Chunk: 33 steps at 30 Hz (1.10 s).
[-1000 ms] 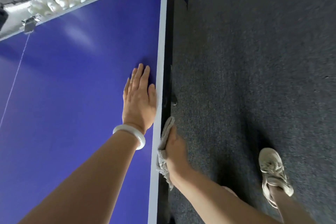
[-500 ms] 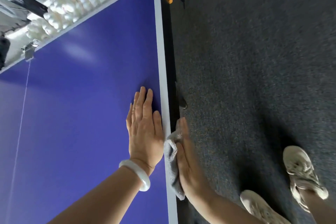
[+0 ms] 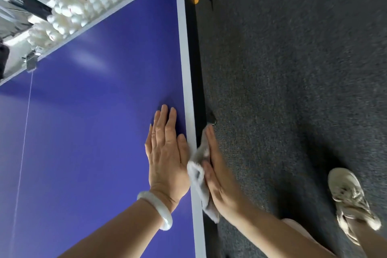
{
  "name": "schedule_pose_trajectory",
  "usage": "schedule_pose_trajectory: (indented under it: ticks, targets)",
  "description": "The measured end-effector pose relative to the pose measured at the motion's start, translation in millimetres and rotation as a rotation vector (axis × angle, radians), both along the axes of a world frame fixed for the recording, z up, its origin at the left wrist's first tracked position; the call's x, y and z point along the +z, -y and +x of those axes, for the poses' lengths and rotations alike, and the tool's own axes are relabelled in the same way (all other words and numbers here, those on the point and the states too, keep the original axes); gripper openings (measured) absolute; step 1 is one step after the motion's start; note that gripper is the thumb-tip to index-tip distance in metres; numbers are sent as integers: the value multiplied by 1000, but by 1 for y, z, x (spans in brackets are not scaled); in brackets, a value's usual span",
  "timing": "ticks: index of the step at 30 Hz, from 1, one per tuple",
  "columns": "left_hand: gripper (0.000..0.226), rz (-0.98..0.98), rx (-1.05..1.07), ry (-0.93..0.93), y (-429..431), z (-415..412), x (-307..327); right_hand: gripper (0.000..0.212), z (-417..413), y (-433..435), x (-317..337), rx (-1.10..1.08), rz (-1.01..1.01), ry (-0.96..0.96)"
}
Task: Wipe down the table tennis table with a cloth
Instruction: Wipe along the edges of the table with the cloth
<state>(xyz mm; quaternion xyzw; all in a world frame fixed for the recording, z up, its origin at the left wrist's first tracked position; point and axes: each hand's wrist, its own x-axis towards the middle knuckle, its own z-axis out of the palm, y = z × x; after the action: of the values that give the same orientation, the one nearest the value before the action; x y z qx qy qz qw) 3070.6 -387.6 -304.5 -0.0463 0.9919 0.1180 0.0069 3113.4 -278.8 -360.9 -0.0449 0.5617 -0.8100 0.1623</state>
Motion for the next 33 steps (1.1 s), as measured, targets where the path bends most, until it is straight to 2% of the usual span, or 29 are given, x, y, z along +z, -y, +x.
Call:
schedule_pose_trajectory:
  ticks: [3,6,9,16,18,21,24,27,33]
  targets:
    - [59,-6,-1,5,0,-1,1,53,-17,3,-6,52,50,30]
    - [58,-30,-20,12,0,0,1,51,-91,5,-3,-32,110,49]
    - [58,-33,-16,15,0,-1,1,52,-135,7,2,-114,65,80]
    - [57,-51,-26,20,2,0,1,55,-36,6,7,-50,76,46]
    - [57,-59,-23,26,3,-1,0,51,-50,6,7,-36,117,52]
    - [55,-58,-17,22,2,-1,-1,48,-116,4,14,-62,151,125]
    - [56,-65,-15,26,0,-1,-1,58,-162,6,19,-88,126,152]
    - [57,-64,0,39,0,-2,0,69,-155,13,15,-95,123,178]
    - [53,-55,-5,47,1,-9,9,72,-157,14,8,-43,250,172]
